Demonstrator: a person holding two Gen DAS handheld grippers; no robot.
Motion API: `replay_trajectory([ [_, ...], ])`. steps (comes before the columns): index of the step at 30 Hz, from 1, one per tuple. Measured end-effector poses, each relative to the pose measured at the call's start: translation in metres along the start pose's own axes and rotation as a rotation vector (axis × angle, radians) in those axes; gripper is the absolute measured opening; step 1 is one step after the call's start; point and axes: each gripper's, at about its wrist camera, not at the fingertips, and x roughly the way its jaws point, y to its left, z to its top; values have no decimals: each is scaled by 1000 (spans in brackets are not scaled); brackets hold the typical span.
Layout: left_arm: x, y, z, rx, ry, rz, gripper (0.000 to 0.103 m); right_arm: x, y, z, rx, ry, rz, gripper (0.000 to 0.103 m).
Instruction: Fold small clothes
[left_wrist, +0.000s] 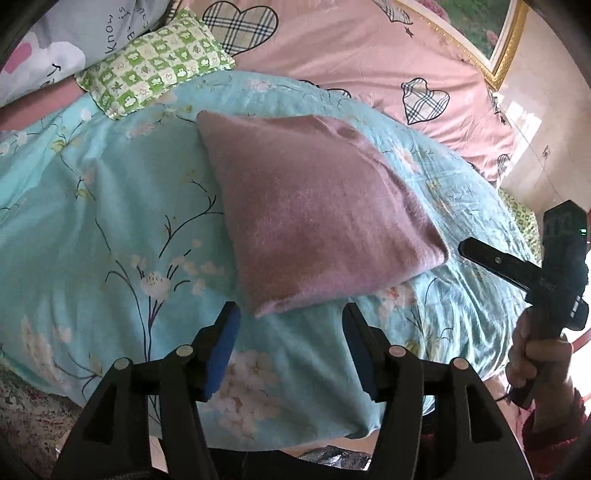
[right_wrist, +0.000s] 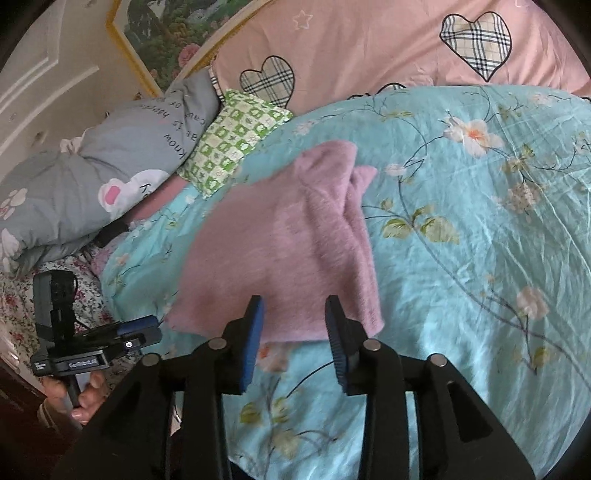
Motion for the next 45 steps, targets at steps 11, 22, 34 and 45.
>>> replay_trajectory([
  [11, -8, -10, -34, 76, -49, 143, 84, -10, 25, -35, -133, 18, -81, 84],
  [22, -6, -21, -49, 190, -46, 247, 84, -5, 42, -57, -250, 81, -139, 90],
  [34, -11, -22, -13, 204, -55, 333, 87, 3, 68, -28, -344, 70, -157, 102],
  [45, 3, -15, 18, 210, 10, 438, 88, 37, 79, -5, -352, 176, -161, 103],
])
